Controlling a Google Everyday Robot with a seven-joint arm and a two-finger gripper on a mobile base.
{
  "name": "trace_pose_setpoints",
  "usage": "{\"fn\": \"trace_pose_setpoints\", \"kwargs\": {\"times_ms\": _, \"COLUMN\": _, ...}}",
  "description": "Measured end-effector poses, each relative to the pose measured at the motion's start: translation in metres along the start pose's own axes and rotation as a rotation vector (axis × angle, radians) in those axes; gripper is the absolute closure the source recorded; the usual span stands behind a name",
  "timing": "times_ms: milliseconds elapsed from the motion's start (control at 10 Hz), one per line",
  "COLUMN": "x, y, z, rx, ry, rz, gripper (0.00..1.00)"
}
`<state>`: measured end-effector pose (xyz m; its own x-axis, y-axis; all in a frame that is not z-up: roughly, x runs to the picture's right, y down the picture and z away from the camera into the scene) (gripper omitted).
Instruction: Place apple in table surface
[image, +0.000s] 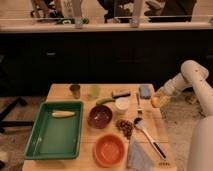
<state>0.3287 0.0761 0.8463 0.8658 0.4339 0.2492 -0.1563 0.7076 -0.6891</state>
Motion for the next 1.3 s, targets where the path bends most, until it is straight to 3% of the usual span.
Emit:
{"fn": "trace_pose_setpoints", "kwargs": {"times_ms": 800, "x": 0.007, "y": 0.032, "z": -0.020, "rx": -0.009, "ry": -0.011, "rz": -0.022, "gripper": 1.00}}
{"fn": "trace_pose_setpoints", "kwargs": {"times_ms": 1300, "x": 0.004, "y": 0.032, "z": -0.020, "rx": -0.012, "ry": -0.014, "rz": -0.026, "gripper": 1.00}}
